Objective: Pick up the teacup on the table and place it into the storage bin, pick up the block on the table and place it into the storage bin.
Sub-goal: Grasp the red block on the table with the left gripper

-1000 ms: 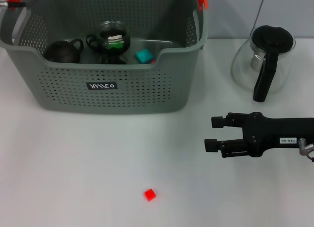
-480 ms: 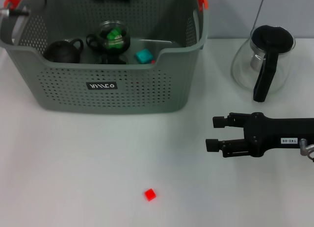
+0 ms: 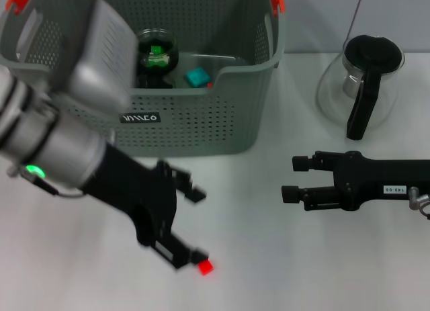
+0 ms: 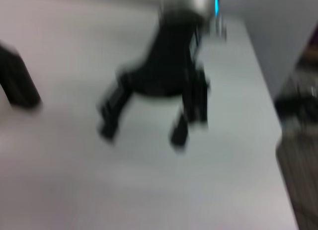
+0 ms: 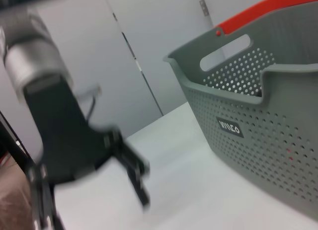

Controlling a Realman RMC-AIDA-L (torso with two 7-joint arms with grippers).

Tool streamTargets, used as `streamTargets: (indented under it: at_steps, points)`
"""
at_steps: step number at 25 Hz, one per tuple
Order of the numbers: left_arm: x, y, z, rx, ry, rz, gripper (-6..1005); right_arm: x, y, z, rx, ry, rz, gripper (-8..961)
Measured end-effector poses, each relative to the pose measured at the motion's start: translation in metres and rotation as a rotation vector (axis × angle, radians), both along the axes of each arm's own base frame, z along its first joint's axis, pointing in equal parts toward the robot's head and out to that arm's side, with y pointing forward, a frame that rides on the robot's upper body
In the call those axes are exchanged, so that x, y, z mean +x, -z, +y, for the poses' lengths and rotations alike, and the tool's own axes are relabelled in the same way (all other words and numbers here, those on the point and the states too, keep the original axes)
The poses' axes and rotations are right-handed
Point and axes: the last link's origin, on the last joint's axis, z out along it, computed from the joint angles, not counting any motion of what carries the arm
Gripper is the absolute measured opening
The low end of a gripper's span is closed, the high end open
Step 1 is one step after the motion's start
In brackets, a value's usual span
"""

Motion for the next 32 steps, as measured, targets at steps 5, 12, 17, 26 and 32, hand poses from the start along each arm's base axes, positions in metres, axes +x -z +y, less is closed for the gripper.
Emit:
streamTargets:
  at_steps: [5, 12, 17, 26, 32]
  points:
    - [-0.011, 0.04, -0.006, -0.022, -0.03, 0.245, 948, 0.0, -0.001, 0.001, 0.003, 0.006, 0.0, 916]
    - [-0.008, 0.069, -0.005, 0.014, -0.067, 0.345, 949, -0.001, -0.001, 0.003, 0.006, 0.007, -0.001, 915]
    - [-0.007, 0.085, -0.003, 0.028, -0.074, 0.369, 948, -0.001, -0.001, 0.004, 0.008, 0.006, -0.002, 916]
    - [-0.007, 0.101, -0.005, 0.018, -0.032, 0.394, 915, -0.001, -0.001, 0.004, 0.01, 0.009, -0.001, 916]
    - [-0.006, 0.108, -0.005, 0.028, -0.007, 0.4, 773, -0.001, -0.002, 0.005, 0.016, 0.007, -0.001, 917]
